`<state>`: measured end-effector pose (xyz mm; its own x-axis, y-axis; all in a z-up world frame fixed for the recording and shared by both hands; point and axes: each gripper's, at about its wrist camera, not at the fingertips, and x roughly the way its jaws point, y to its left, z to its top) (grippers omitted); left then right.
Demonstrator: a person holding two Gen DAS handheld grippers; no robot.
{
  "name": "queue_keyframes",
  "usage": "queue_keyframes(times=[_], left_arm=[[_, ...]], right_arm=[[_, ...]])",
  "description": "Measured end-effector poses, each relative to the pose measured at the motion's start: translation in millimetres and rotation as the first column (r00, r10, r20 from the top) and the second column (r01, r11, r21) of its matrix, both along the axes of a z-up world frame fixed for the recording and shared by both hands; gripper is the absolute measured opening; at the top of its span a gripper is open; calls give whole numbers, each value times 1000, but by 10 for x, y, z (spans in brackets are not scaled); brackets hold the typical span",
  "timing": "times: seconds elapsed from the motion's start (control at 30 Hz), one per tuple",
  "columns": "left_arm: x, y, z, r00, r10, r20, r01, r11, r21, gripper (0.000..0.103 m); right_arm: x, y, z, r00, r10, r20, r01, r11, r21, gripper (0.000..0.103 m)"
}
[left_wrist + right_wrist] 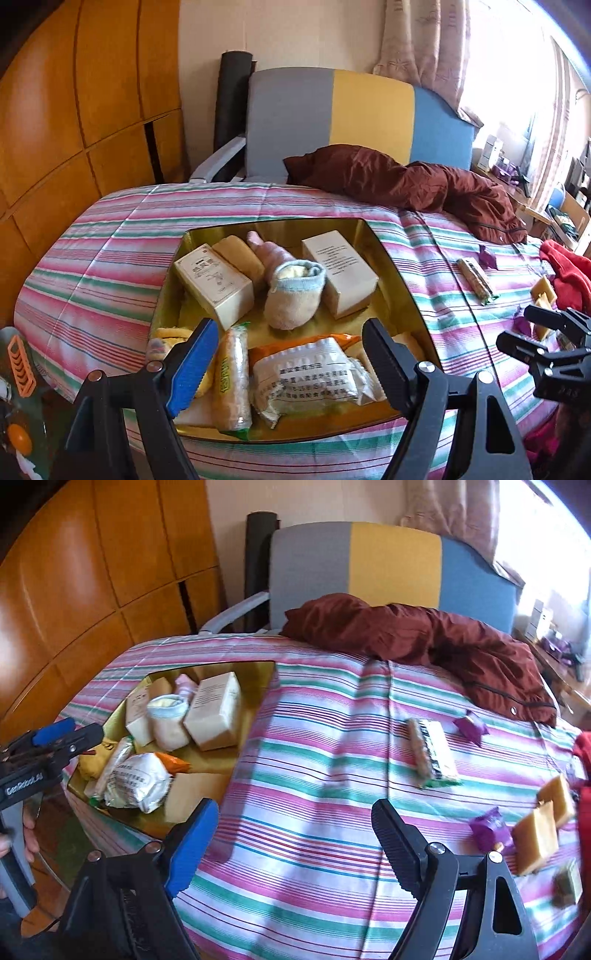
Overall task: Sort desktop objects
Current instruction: 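Move both tools back from the tray to the pile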
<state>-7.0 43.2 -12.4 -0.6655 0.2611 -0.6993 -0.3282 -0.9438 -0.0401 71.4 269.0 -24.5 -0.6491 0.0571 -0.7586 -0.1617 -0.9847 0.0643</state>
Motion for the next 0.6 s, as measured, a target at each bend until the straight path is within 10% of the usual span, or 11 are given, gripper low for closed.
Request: queue_keyframes(times=[0.6], left_arm=[[58,368,12,989,-144,18,143,989,34,81]], right_arm=[[472,1105,147,961,-245,130,251,968,-29,85]])
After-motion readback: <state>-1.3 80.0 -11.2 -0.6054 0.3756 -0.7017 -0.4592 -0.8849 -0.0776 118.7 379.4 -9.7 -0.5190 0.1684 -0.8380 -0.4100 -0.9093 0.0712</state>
